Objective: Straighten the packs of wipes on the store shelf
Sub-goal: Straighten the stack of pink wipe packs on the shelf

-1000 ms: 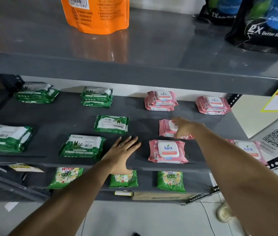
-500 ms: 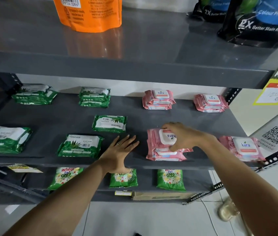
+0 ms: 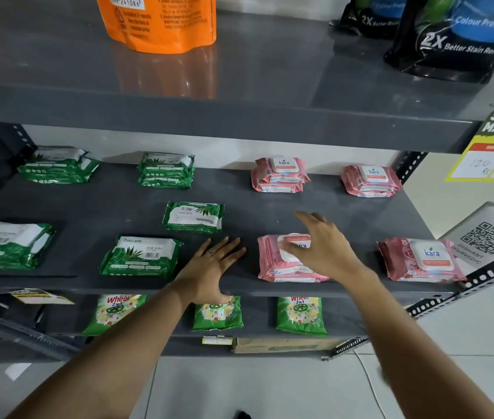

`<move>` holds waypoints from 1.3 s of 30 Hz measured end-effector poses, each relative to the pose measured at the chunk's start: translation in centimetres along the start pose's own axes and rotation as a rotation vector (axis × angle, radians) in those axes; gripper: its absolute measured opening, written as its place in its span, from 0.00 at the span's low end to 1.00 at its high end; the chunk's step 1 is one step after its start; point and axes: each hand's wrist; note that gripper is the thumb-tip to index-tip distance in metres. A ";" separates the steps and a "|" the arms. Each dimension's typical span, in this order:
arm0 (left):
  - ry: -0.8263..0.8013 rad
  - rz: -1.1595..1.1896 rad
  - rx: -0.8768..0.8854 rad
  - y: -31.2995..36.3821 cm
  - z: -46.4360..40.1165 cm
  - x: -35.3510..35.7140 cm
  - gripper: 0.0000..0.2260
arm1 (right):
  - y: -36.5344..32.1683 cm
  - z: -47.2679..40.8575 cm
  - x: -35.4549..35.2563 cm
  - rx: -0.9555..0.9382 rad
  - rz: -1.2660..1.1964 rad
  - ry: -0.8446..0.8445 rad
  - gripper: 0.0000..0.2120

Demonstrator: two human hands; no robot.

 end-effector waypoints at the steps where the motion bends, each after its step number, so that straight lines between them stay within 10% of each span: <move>1: 0.000 -0.003 -0.001 0.0 0.0 0.0 0.50 | -0.5 0.2 0.5 0.052 -0.012 0.106 0.35; 7: 0.022 0.027 0.021 0.2 0.2 -0.1 0.49 | -1.1 0.5 4.2 0.090 0.076 0.170 0.21; 13: 0.029 0.035 0.035 0.1 0.3 0.0 0.49 | 1.1 0.7 2.2 -0.236 -0.044 -0.159 0.27; 19: 0.030 0.021 0.015 0.3 0.3 0.0 0.50 | -1.4 0.6 3.4 0.083 -0.019 0.143 0.32; 28: 0.040 0.017 0.029 0.2 0.5 0.0 0.49 | 1.7 0.3 0.6 -0.172 -0.041 -0.318 0.34; 34: 0.037 0.070 0.021 0.4 0.4 -0.1 0.50 | -1.1 0.8 1.8 0.017 -0.037 0.252 0.20; 39: 0.043 0.052 0.017 0.5 0.5 -0.3 0.50 | -1.5 0.7 3.0 0.118 0.023 0.087 0.16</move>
Point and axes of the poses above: each hand's wrist, its own z-axis away from the middle knuckle, its own x-axis out of the palm, y = z × x, and after that the axes turned 12 degrees about -y, right-handed
